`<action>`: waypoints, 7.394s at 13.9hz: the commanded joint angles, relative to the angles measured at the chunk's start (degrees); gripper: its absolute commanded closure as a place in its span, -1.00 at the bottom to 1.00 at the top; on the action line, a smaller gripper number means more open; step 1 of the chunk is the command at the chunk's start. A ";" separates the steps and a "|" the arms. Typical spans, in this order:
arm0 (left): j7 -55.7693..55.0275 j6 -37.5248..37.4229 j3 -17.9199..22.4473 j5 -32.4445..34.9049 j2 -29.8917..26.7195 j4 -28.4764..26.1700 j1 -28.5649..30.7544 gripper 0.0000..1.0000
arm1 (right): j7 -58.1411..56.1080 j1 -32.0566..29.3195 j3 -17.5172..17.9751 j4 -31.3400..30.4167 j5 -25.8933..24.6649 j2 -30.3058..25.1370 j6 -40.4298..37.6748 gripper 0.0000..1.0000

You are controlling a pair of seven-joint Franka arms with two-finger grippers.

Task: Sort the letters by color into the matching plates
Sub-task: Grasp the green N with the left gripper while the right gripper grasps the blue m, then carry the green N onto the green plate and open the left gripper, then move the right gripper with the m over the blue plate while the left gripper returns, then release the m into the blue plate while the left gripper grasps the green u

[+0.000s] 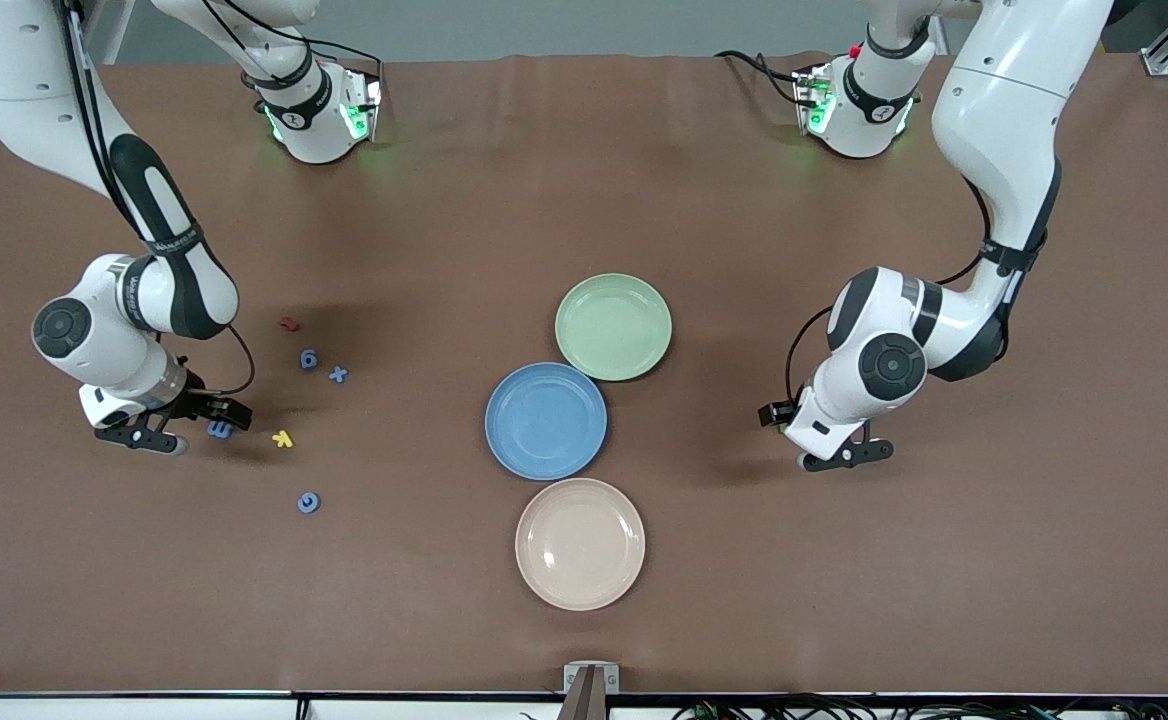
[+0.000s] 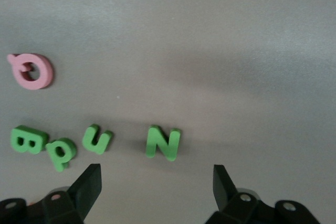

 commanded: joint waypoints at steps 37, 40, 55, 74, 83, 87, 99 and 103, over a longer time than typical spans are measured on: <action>-24.91 -10.22 -15.89 4.44 -7.27 -2.28 -1.98 0.70 | -0.19 -1.68 0.46 3.60 -0.19 4.00 0.18 1.00; -31.44 -9.52 -15.91 4.44 -4.80 -0.88 -8.58 0.69 | -0.28 -1.51 0.46 4.13 -0.19 3.56 -0.70 1.00; -42.43 1.73 -15.56 11.30 4.78 -0.78 -19.31 0.64 | -0.63 -1.16 0.81 10.02 -0.10 -5.13 -22.56 1.00; -18.65 -3.80 -16.17 10.86 -7.34 -6.41 0.44 -0.98 | 29.56 19.20 1.16 15.21 0.69 -9.54 -34.02 1.00; 5.00 2.25 -16.08 14.19 -6.82 -10.54 15.83 -0.98 | 58.41 37.50 1.16 22.66 0.86 0.81 -26.37 1.00; 10.12 7.08 -16.08 16.92 -4.01 -10.63 19.44 -0.96 | 65.81 41.11 1.16 31.20 0.78 8.64 -26.19 1.00; 13.29 13.33 -15.91 22.46 2.32 -9.84 22.17 -0.09 | 69.24 44.19 1.16 33.76 0.60 15.25 -20.92 1.00; 13.20 13.25 -15.91 22.37 2.23 -10.45 22.17 0.01 | 69.16 44.28 1.16 33.84 0.69 15.51 -20.39 1.00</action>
